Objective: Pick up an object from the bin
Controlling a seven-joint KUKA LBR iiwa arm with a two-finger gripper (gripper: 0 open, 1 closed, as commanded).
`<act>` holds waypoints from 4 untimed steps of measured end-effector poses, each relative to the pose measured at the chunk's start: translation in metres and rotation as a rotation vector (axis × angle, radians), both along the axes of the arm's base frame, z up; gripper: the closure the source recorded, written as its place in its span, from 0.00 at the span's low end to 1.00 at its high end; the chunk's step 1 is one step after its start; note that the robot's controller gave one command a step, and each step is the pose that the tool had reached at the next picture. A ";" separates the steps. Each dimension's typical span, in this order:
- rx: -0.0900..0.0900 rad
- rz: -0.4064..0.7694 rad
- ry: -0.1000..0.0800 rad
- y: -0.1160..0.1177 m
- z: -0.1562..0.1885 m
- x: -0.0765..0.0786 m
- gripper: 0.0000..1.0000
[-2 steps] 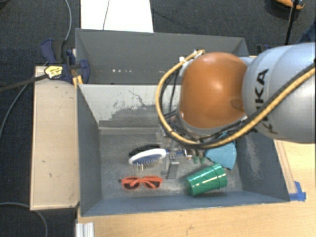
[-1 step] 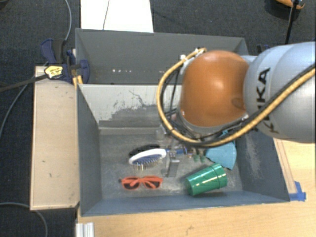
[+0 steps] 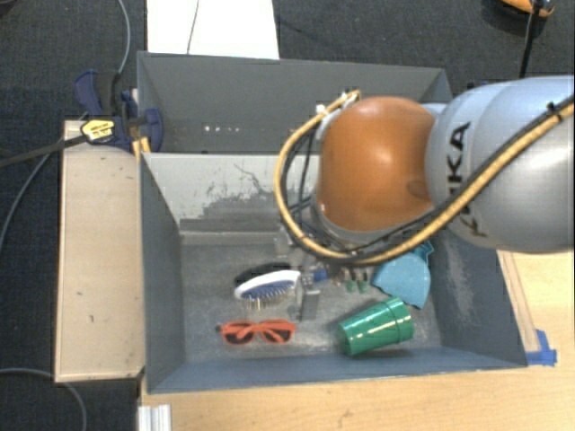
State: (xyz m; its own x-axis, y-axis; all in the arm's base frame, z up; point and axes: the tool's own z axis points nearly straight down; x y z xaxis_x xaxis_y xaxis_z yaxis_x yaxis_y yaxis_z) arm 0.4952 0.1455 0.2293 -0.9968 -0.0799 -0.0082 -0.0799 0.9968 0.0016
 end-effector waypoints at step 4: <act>-0.002 0.474 -0.010 0.007 -0.127 0.047 1.00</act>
Offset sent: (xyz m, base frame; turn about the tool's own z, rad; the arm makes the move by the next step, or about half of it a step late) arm 0.0832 0.0054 -0.1018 -0.2099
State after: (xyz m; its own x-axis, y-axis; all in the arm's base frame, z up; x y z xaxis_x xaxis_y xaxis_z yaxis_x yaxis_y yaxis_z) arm 0.5421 0.1530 0.1022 -0.8501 -0.5263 -0.0167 -0.5263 0.8503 -0.0033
